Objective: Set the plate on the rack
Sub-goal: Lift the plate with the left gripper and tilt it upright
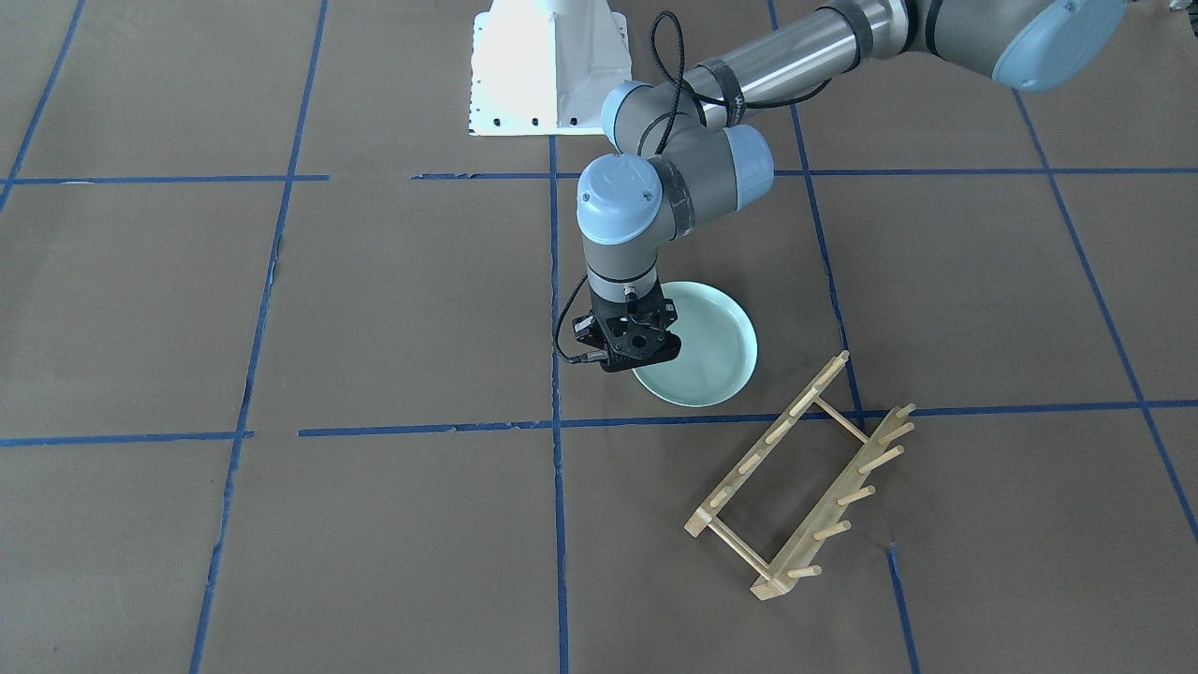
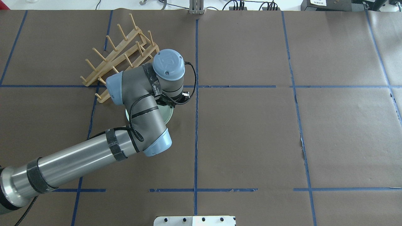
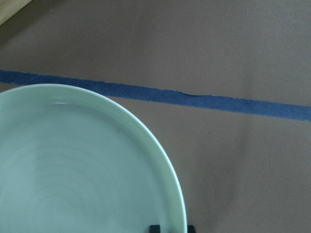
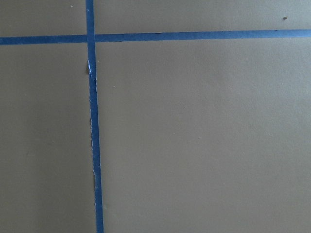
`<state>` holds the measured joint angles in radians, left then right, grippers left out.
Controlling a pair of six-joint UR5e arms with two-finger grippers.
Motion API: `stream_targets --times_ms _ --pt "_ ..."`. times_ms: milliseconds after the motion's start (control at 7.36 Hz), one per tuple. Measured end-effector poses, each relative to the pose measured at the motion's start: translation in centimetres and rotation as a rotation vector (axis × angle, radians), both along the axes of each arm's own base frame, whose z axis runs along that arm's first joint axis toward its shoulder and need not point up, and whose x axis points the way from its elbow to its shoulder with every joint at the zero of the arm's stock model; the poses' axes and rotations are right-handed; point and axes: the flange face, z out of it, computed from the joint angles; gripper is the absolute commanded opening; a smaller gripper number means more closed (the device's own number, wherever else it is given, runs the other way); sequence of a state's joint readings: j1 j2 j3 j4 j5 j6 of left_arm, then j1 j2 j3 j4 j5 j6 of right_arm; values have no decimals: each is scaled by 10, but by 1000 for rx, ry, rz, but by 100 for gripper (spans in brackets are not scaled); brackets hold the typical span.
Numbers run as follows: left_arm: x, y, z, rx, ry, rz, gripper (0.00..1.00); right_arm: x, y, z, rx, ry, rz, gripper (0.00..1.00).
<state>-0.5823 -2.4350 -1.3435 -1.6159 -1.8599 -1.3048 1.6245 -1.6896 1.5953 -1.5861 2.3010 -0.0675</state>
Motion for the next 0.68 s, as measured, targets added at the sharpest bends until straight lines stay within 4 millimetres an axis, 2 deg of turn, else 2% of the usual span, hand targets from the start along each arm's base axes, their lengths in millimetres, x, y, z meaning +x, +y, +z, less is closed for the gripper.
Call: stream_targets --times_ms 272,408,680 --pt "-52 -16 -45 -23 90 -121 0 0 0 0 0 0 0 100" --pt "-88 -17 -71 -47 150 -182 0 0 0 0 0 0 0 100" --pt "-170 -9 -107 -92 287 -325 0 0 0 0 0 0 0 100"
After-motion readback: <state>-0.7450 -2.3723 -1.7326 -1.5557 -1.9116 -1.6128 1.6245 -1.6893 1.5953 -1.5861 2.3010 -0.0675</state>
